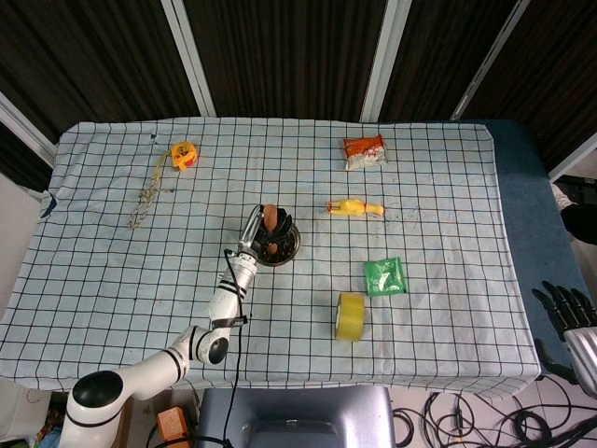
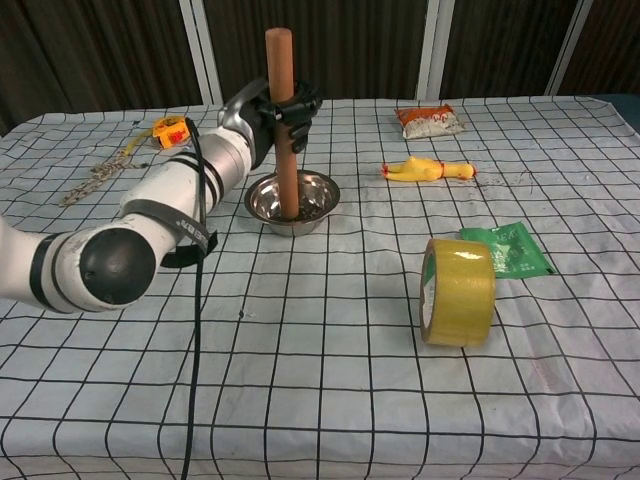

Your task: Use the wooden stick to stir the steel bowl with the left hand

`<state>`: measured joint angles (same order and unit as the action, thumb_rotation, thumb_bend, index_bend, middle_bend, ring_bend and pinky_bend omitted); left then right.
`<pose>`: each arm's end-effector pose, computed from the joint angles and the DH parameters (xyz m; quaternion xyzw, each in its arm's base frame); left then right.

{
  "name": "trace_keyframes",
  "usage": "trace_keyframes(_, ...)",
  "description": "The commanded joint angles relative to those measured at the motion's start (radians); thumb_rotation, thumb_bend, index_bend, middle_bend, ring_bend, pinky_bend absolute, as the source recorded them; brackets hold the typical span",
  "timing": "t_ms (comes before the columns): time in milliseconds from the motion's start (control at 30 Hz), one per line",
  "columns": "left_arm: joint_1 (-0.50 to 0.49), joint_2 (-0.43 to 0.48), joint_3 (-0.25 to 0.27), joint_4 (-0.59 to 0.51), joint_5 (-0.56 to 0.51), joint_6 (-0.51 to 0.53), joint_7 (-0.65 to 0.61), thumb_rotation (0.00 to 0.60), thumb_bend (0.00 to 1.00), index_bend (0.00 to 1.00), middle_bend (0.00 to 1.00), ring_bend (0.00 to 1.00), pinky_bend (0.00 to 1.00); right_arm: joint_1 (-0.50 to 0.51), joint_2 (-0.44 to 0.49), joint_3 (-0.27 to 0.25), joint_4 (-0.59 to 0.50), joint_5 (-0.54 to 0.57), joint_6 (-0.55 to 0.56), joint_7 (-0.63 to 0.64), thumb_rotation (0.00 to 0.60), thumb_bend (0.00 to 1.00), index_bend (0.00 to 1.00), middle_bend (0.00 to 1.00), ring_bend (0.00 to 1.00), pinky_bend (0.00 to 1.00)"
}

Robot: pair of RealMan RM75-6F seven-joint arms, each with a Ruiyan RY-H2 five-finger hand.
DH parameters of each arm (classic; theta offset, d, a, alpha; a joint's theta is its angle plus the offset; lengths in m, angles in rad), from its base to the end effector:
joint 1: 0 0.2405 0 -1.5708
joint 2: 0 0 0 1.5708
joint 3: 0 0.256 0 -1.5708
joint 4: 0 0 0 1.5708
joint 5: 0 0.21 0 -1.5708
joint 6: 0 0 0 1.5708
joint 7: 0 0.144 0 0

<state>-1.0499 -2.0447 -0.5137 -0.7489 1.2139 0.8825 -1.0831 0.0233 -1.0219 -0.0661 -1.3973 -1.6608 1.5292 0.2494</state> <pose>-0.0454 0.4361 -0.0806 -0.3358 -0.6842 -0.6427 0.0779 -0.3531 -0.1370 0.1958 0.6513 -0.3860 0.3492 0.5521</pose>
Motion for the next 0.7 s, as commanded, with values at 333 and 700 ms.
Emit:
trace_keyframes(333, -0.011, 0.002, -0.006, -0.02, -0.017, -0.012, 0.012, 0.6, 0.98, 1.0, 1.0, 0.96, 1.0, -0.009, 0.001, 0.008, -0.001, 0.01, 0.015, 0.001, 0.6, 0.43, 0.0, 0.0, 0.0, 0.0)
trace_keyframes(700, -0.032, -0.072, 0.041, 0.126, 0.015, -0.047, -0.044, 0.6, 0.97, 1.0, 1.0, 0.95, 1.0, -0.01, 0.007, 0.008, 0.0, 0.009, 0.013, 0.016, 0.6, 0.43, 0.0, 0.0, 0.0, 0.01)
